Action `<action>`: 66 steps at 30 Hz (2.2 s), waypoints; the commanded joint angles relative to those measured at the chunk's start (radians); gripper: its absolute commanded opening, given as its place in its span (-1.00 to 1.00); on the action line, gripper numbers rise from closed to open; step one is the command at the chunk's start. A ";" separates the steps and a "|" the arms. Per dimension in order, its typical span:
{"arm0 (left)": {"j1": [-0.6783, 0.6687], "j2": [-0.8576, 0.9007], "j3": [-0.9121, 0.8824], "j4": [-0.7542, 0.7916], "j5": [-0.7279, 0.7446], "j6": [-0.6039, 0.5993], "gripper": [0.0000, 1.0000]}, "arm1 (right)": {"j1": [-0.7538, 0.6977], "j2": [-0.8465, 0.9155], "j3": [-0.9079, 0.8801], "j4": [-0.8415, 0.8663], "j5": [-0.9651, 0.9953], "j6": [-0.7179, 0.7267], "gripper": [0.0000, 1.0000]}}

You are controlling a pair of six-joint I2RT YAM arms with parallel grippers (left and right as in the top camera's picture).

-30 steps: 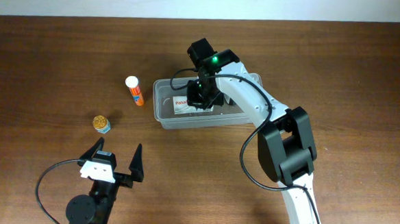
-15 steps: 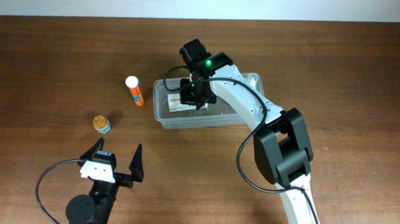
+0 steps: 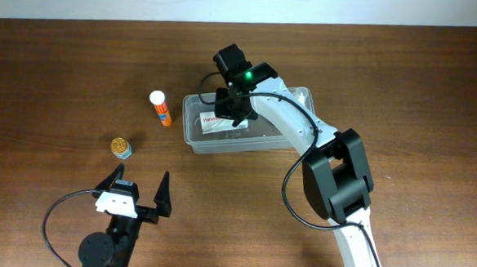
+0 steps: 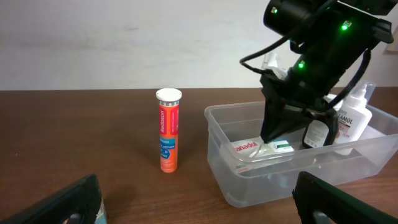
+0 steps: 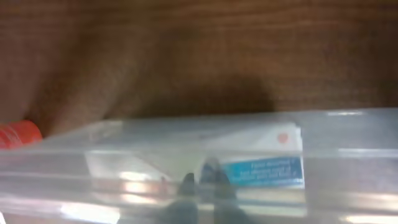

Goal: Pack container

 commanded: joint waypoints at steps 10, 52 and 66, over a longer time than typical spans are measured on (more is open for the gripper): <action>0.006 -0.008 -0.002 -0.005 -0.006 -0.006 0.99 | -0.032 0.022 -0.008 0.055 0.092 0.046 -0.92; 0.006 -0.008 -0.002 -0.005 -0.006 -0.006 0.99 | -0.122 -0.286 0.430 -0.356 0.126 -0.248 0.11; 0.006 -0.008 -0.002 -0.005 -0.006 -0.006 0.99 | -0.607 -0.411 0.435 -0.779 0.267 -0.247 0.97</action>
